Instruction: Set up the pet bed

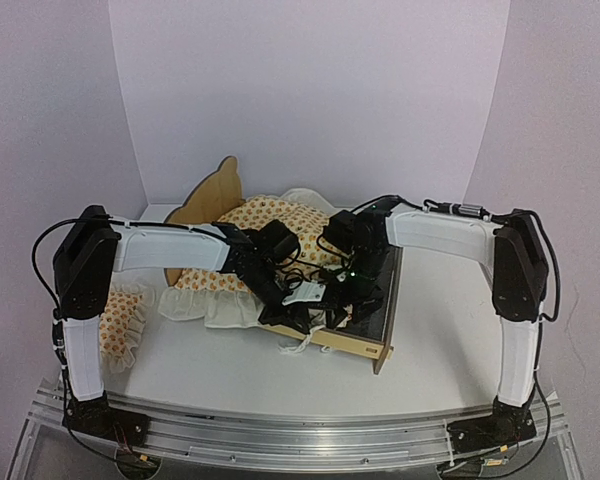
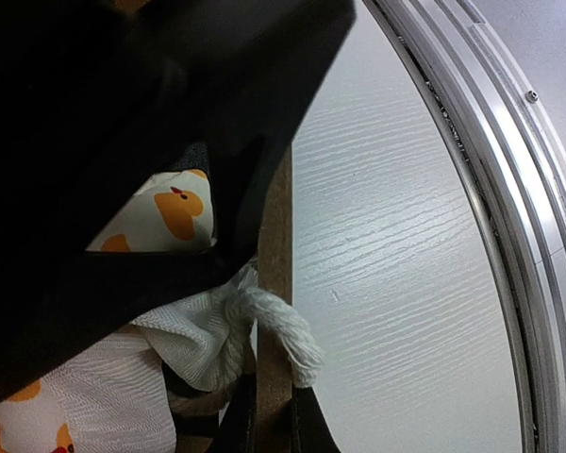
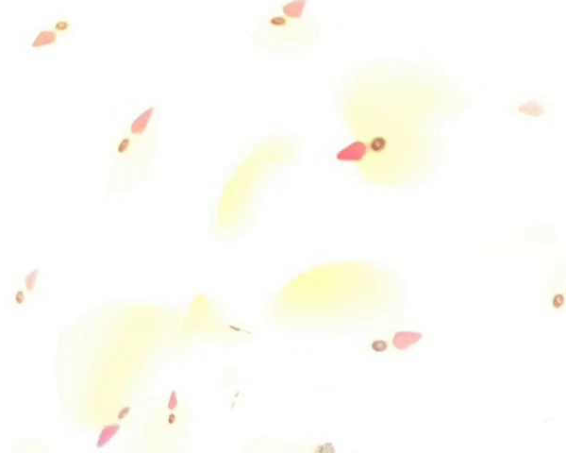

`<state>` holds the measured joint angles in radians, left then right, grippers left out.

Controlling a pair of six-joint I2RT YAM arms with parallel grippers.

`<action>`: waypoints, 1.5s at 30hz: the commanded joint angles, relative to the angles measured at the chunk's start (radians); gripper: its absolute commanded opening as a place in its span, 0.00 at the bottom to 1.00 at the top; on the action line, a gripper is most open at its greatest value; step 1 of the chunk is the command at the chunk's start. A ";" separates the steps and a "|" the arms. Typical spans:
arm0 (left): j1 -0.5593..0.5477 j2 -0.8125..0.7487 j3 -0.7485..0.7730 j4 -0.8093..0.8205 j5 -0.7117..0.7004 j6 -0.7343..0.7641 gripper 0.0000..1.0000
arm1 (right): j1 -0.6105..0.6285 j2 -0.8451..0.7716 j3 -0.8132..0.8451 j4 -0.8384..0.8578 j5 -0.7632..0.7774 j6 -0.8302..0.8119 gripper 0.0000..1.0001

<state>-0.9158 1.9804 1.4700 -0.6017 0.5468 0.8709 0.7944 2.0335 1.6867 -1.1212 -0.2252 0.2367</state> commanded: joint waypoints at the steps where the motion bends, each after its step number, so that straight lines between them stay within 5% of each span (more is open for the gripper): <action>1: 0.016 0.024 0.008 0.092 -0.069 -0.052 0.00 | 0.035 -0.107 0.015 -0.138 -0.084 -0.027 0.68; 7: 0.017 0.026 0.001 0.106 -0.080 -0.058 0.00 | 0.033 -0.212 0.102 -0.115 -0.046 -0.026 0.68; 19: 0.038 0.033 0.012 0.107 -0.065 -0.130 0.00 | -0.001 -0.313 -0.066 -0.158 0.266 0.079 0.62; 24: 0.040 0.074 0.067 0.165 -0.081 -0.257 0.00 | 0.037 -0.606 -0.335 0.319 0.213 0.204 0.51; 30: 0.047 0.122 0.136 0.192 -0.087 -0.323 0.00 | 0.245 -0.780 -0.761 0.943 0.337 0.210 0.45; 34: 0.052 0.129 0.144 0.196 -0.092 -0.322 0.00 | 0.311 -0.726 -0.989 1.313 0.487 0.203 0.51; 45: 0.058 0.150 0.168 0.177 -0.050 -0.317 0.00 | 0.312 -0.392 -1.190 1.835 0.818 0.157 0.63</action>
<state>-0.8869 2.0914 1.5887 -0.4473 0.5035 0.6453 1.1088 1.5406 0.5073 0.4048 0.4058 0.4236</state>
